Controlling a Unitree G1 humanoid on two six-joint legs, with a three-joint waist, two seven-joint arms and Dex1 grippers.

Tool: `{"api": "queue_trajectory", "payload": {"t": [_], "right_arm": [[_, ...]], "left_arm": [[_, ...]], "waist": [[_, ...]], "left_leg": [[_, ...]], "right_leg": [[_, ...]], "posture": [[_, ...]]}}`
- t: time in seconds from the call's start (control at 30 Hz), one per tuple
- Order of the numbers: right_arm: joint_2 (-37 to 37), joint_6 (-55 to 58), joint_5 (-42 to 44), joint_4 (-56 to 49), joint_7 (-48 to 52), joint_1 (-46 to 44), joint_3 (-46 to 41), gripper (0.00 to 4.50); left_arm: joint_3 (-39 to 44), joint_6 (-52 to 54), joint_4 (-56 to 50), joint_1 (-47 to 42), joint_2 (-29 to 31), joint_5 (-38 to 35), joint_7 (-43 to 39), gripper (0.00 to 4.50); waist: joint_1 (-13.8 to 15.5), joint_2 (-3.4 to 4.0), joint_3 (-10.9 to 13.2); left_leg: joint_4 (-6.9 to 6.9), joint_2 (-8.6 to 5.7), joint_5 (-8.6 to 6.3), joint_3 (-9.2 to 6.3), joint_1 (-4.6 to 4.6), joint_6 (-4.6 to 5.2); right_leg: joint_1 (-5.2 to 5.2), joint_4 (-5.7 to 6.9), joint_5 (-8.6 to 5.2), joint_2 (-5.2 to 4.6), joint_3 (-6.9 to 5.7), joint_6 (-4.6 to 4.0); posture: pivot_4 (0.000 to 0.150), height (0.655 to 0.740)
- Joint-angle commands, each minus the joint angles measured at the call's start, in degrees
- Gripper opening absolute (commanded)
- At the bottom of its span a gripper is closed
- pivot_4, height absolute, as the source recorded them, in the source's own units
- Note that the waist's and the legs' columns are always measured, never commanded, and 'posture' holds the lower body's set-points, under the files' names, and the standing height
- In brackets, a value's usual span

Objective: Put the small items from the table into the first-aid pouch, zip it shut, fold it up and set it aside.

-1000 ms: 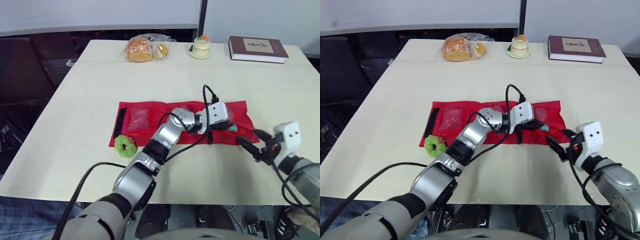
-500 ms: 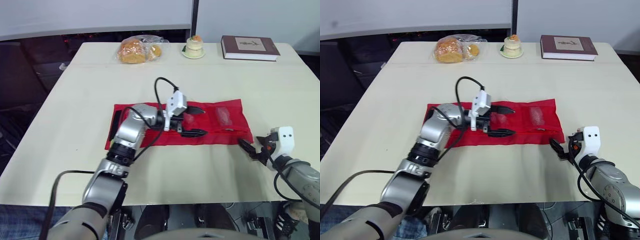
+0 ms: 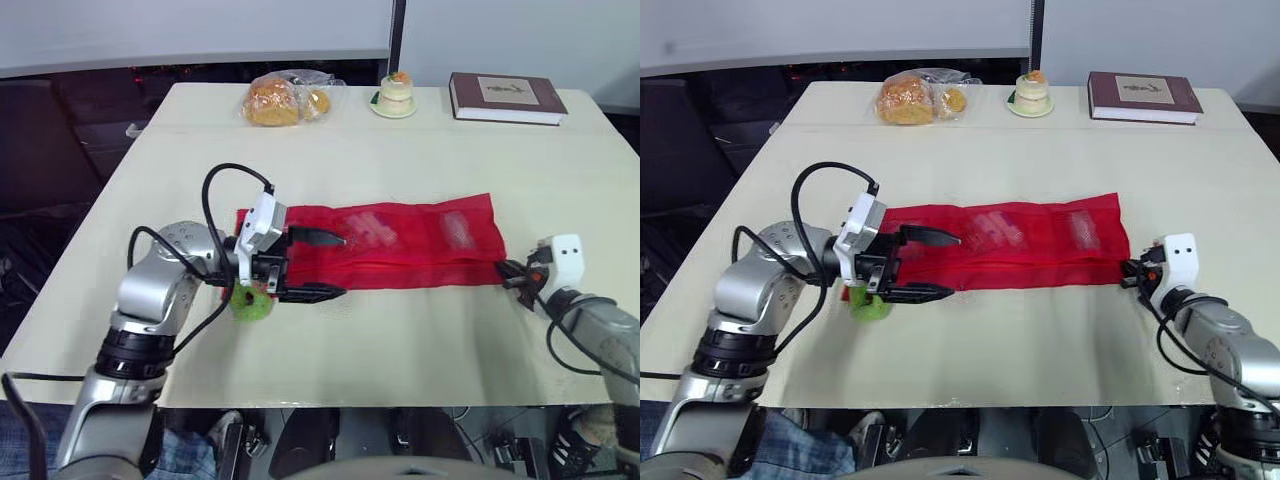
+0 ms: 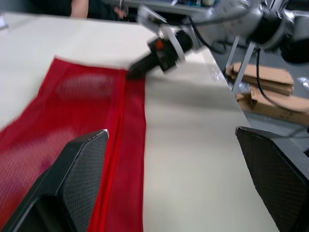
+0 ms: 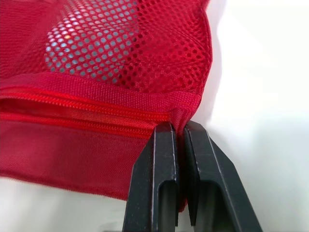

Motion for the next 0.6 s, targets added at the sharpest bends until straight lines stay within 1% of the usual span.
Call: {"api": "queue_trajectory", "payload": {"t": [0.03,0.1,0.2,0.33,0.37,0.4,0.43,0.5,0.53,0.6], "right_arm": [[-4.6,-1.99,-4.41,5.61,-3.53,-1.67,-6.7,0.11],[-6.8,-2.87,-7.17,10.4,-6.5,-3.43,-8.61,0.11],[-8.91,-4.5,-9.35,13.22,-6.03,-4.35,-7.89,0.11],[-9.66,-4.38,-9.91,12.3,-3.64,-3.9,-6.63,1.39],[-9.64,-4.18,-9.35,11.3,-2.62,-3.35,-7.11,1.99],[-9.59,-4.31,-8.89,10.46,-1.61,-2.88,-7.6,2.49],[-9.55,-4.4,-8.62,9.89,-0.85,-2.53,-8.0,3.13],[-10.35,-5.83,-7.45,6.7,3.32,0.55,-9.32,3.93],[-11.06,-6.33,-6.52,4.43,6.4,3.02,-10.13,4.47],[-12.06,-9.1,-4.44,-0.3,13.15,8.37,-12.21,4.47]], "left_arm": [[2.19,0.61,-3.85,0.37,1.42,-2.61,1.23,4.5],[2.57,0.5,-4.34,1.27,1.84,-2.91,1.66,4.5],[2.26,-1.0,-3.53,2.04,1.08,-2.21,2.84,4.5],[2.05,-0.81,-4.65,3.09,0.73,-3.02,4.1,4.5],[2.19,-0.67,-4.91,3.81,0.99,-3.03,4.28,4.5],[2.33,-0.6,-5.02,4.41,1.22,-2.97,4.51,4.5],[2.41,-0.53,-5.16,4.83,1.4,-2.96,4.72,4.5],[3.3,0.91,-5.17,6.34,1.82,-3.15,6.45,4.5],[3.93,2.38,-5.28,7.27,2.09,-3.27,8.02,4.5],[5.47,6.99,-6.0,9.23,2.44,-4.71,11.76,4.5]], "waist": [[0.57,0.0,0.0],[0.51,0.0,0.0],[0.39,0.02,0.0],[0.05,0.02,0.0],[-0.11,0.02,0.0],[-0.3,0.02,0.0],[-0.54,0.02,0.0],[-0.8,0.02,0.0],[-0.85,0.02,0.0],[-0.82,0.03,0.0]], "left_leg": [[0.0,0.0,-0.01,0.0,-0.02,0.01],[0.0,-0.01,-0.01,0.01,-0.06,0.02],[-0.02,0.01,-0.01,0.03,-0.07,0.02],[-0.05,0.09,-0.01,0.01,-0.04,0.02],[-0.05,0.09,-0.01,0.02,-0.04,0.02],[-0.05,0.1,-0.01,0.03,-0.03,0.02],[-0.05,0.1,-0.01,0.05,-0.01,0.02],[-0.05,0.1,-0.01,0.06,-0.01,0.02],[-0.05,0.1,-0.01,0.05,-0.02,0.02],[-0.06,0.12,-0.01,0.01,-0.04,0.02]], "right_leg": [[0.01,-0.07,0.0,0.01,0.0,0.0],[0.0,-0.1,0.0,0.0,0.01,0.01],[-0.03,-0.08,0.0,0.04,0.03,0.0],[-0.03,-0.06,0.0,0.13,0.03,0.0],[-0.03,-0.04,0.0,0.14,0.03,0.0],[-0.03,-0.03,0.0,0.14,0.04,0.0],[-0.03,-0.02,0.0,0.13,0.07,0.0],[-0.03,-0.02,0.0,0.12,0.08,0.01],[-0.03,-0.03,0.0,0.12,0.08,0.01],[-0.04,-0.04,0.0,0.12,0.04,0.02]], "posture": [[0.15,0.74],[0.15,0.74],[0.15,0.74],[0.15,0.74],[0.15,0.74],[0.15,0.74],[0.15,0.74],[0.15,0.74],[0.15,0.74],[0.15,0.74]]}}
